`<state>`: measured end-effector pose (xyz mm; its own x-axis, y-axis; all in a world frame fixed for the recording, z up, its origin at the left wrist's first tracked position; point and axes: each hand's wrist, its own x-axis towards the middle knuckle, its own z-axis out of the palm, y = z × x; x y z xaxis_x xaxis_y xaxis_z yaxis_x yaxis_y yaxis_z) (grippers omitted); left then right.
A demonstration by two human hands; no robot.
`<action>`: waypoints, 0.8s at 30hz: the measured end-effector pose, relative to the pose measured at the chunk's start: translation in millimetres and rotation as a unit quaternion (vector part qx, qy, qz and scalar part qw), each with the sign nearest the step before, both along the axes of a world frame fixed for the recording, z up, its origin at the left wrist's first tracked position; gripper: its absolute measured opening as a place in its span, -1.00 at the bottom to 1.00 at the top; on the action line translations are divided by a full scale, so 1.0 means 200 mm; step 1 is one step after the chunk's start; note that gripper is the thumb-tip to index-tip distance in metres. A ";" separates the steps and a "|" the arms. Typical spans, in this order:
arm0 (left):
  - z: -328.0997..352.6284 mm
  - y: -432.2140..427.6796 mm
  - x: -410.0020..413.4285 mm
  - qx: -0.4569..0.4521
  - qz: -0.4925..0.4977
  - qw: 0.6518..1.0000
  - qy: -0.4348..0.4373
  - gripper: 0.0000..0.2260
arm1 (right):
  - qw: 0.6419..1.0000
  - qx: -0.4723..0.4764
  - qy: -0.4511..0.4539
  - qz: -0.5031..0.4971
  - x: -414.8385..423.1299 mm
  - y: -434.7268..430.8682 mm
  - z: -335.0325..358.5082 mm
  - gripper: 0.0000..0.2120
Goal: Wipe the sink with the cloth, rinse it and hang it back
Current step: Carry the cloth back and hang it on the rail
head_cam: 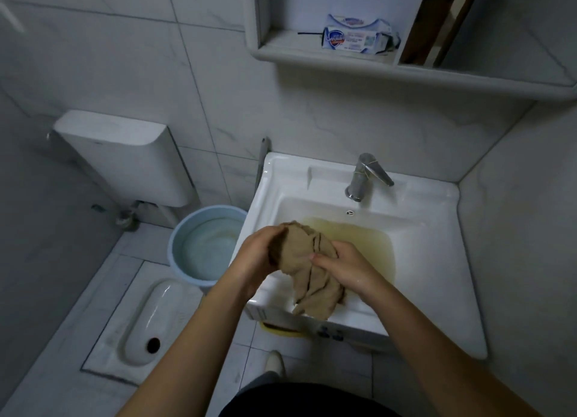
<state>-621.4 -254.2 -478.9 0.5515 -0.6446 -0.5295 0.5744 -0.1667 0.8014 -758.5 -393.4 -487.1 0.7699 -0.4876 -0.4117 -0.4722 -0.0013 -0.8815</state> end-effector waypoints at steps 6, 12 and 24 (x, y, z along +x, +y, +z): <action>-0.05 0.43 -0.25 0.091 0.143 0.985 -0.029 -0.82 | 0.999 0.027 -0.033 0.031 -0.11 0.14 -0.02 -0.88; -0.32 1.15 -0.87 0.302 0.239 0.920 -0.073 -0.80 | 0.980 0.008 0.010 0.198 -0.19 0.55 -0.19 -0.82; -0.68 2.30 -2.20 0.307 0.608 0.706 0.197 -0.79 | 0.851 -0.147 0.008 0.505 -0.35 1.38 -0.28 -0.90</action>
